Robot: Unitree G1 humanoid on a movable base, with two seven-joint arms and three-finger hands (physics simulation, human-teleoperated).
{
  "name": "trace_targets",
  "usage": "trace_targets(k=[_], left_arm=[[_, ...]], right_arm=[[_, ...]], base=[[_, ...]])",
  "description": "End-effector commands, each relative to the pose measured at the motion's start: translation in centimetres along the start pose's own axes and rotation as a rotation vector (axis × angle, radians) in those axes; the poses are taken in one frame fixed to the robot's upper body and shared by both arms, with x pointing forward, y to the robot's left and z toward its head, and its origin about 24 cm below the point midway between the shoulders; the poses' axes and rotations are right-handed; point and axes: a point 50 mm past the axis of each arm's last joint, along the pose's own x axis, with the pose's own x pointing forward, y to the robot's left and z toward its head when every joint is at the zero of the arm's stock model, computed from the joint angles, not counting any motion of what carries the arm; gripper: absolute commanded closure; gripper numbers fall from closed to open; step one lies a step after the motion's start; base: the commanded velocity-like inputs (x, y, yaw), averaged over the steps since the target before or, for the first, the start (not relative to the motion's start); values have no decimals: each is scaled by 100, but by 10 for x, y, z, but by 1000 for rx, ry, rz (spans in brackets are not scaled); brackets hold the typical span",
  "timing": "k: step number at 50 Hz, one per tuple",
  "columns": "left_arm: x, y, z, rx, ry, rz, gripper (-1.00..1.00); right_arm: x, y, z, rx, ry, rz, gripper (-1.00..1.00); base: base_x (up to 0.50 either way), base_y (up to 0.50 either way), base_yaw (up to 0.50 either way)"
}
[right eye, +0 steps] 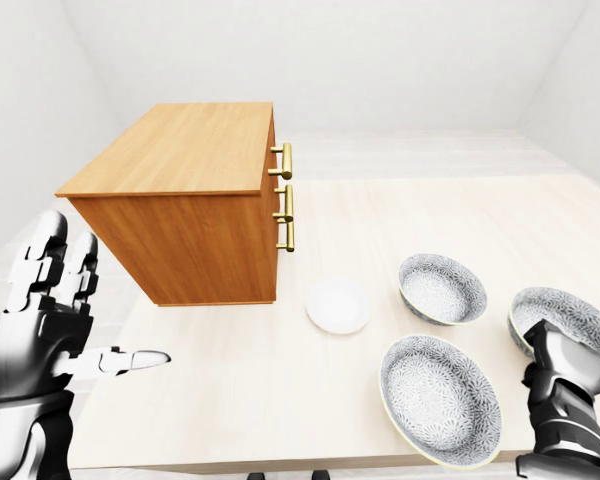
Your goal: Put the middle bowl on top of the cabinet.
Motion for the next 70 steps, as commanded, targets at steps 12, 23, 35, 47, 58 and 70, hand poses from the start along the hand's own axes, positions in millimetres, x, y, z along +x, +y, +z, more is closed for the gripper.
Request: trace_targets(k=[12,23,35,47,58,70], left_arm=[[-4,4,-2,1,17,10,-100],[-4,5,-1,-1,11,8,-100],[-3,7,-5,-9,23,11,-100],[-4,11,-5,-15,22,17,-100],[-4,11,-5,-17,22,15,-100],[0,11,-6,-12,17,17,-100]], right_arm=[[1,-3,1,-6,-6,-21,100],[4,-10,-3,-1,1,-36,100],[10,-26,-5,19,3,-78,100],[16,-46,-6,49,-2,-113,100],[20,-59,-6,66,-17,-139,100],[24,-81,9,149,-87,-129,100]], base=[[0,0,0],[0,0,0],[0,0,0],[0,0,0],[0,0,0],[0,0,0]])
